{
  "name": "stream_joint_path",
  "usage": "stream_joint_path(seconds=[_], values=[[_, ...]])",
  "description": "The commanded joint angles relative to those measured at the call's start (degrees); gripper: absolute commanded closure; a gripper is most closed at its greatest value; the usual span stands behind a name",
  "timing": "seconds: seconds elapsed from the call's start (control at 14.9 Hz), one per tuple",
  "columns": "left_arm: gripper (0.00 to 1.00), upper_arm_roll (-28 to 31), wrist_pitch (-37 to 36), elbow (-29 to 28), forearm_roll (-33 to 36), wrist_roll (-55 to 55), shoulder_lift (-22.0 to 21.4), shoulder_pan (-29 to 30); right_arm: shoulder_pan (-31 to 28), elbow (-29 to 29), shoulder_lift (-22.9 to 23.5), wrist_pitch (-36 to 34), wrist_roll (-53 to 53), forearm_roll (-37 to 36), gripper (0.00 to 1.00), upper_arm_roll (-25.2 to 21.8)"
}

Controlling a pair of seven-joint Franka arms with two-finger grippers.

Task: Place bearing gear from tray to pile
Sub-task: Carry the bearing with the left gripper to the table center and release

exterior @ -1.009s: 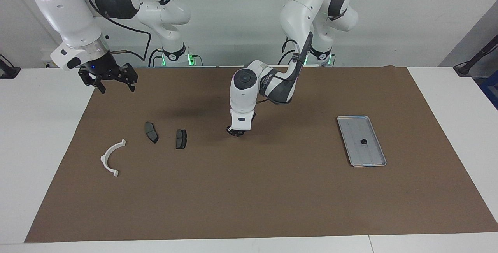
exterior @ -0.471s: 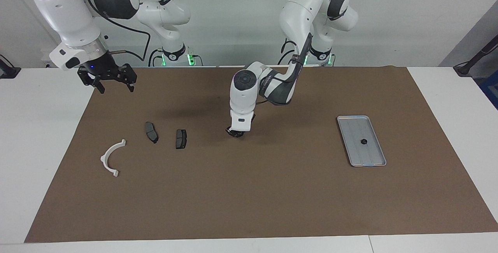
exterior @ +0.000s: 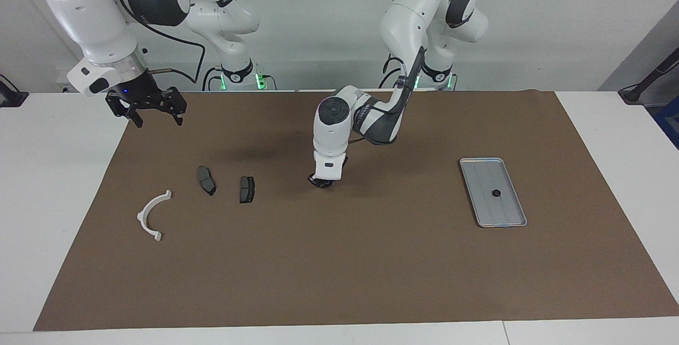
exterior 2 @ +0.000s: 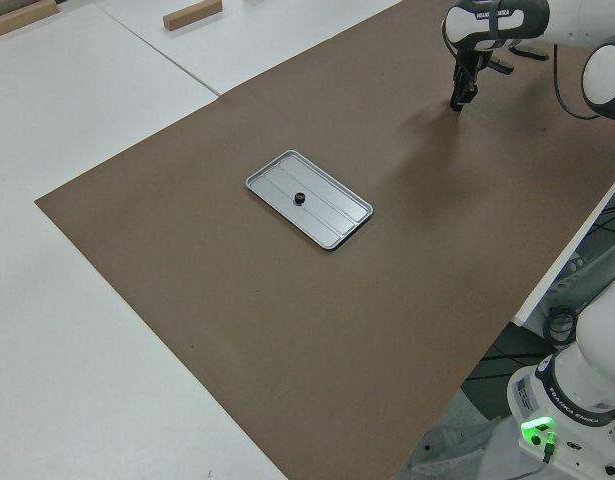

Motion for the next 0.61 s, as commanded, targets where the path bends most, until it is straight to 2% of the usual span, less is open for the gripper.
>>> stream_joint_path(seconds=[0.0, 0.07, 0.13, 0.2, 0.27, 0.47, 0.54], values=[[0.55, 0.95, 1.65, -1.51, 0.67, -1.31, -0.5, -1.09, -0.51, 0.13, -0.41, 1.16, -0.56, 1.01, 0.0, 0.22], [0.46, 0.95, 1.39, -1.51, 0.67, -1.31, -0.5, -1.09, -0.25, 0.14, -0.41, 1.16, -0.38, 1.01, 0.0, 0.22], [0.32, 1.04, 0.95, -1.42, 0.67, -1.31, -0.59, -1.09, -0.16, 0.14, -0.41, 1.25, 0.14, 1.01, 0.0, 0.22], [0.09, 1.04, 0.25, -1.33, 0.67, -1.22, -0.68, -1.09, -0.16, 0.14, -0.41, 1.25, 0.23, 1.01, 0.0, 0.31], [0.0, 1.12, -1.5, -0.81, 0.85, -1.22, -0.76, -0.91, -0.16, 0.14, -0.41, 1.25, 0.23, 1.01, 0.0, 0.31], [0.0, 1.39, -4.15, 0.07, 1.64, -1.05, -1.73, -0.04, -0.51, 0.14, -0.41, 1.25, -0.2, 1.01, 0.0, 0.22], [0.0, 1.48, -4.41, -0.27, 1.64, -0.87, -3.39, 0.92, -0.51, 0.14, -0.41, 1.25, -0.21, 1.01, 0.0, 0.22]])
